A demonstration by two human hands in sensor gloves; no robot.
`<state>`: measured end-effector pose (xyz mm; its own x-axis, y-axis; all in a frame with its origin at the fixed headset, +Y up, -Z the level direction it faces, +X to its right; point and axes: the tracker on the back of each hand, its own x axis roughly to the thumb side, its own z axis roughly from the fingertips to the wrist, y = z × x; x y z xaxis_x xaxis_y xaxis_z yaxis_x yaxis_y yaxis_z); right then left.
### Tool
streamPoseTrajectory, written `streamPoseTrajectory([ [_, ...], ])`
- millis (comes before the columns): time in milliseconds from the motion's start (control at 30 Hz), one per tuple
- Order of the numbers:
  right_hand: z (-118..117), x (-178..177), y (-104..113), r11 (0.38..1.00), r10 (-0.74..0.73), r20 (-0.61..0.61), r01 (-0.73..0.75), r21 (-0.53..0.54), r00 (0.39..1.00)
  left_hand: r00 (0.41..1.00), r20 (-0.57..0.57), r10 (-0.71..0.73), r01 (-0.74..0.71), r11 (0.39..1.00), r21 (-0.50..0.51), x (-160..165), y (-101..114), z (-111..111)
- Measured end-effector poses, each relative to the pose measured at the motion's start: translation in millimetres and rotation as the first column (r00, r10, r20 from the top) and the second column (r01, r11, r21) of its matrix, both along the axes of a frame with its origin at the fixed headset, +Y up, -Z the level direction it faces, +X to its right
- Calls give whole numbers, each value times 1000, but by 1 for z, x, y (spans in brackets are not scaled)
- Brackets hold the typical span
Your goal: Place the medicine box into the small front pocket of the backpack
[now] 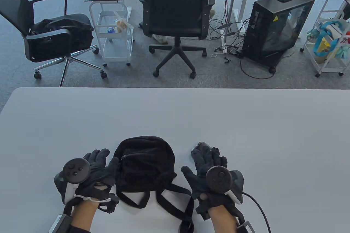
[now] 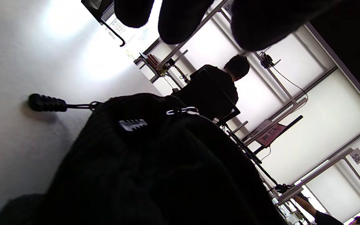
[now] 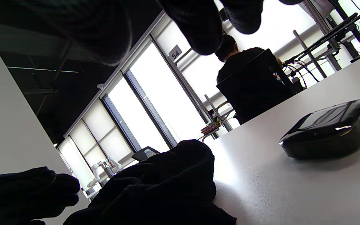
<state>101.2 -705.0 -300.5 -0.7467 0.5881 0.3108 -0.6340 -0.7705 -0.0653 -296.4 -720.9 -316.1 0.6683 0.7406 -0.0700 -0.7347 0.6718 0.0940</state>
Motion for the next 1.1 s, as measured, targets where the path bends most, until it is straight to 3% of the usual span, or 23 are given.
streamPoseTrajectory([
  [400,-1,-5,-4,1000,2,-15,-3,-24,1000,991,-130,-6,-24,974,-224,-16,-43,-19],
  [533,-2,-9,-5,999,11,-30,-12,-35,999,992,-118,-52,16,957,-290,-15,-57,-23],
  [700,-3,-14,-5,998,44,-46,-46,-36,998,996,-82,-37,8,947,-321,-7,-58,-26],
  [800,-3,-15,-5,998,45,-49,-46,-36,998,996,-84,-9,-18,949,-314,-6,-56,-27],
  [900,-3,-14,-6,998,45,-48,-47,-40,998,988,-104,112,-137,947,-289,-6,-54,-26],
  [1033,-2,-12,-5,998,40,-39,-42,-36,998,942,-150,300,-323,932,-166,-7,-44,-22],
  [1100,-2,-11,-4,999,36,-36,-37,-32,999,919,-165,359,-385,907,-172,-8,-41,-20],
])
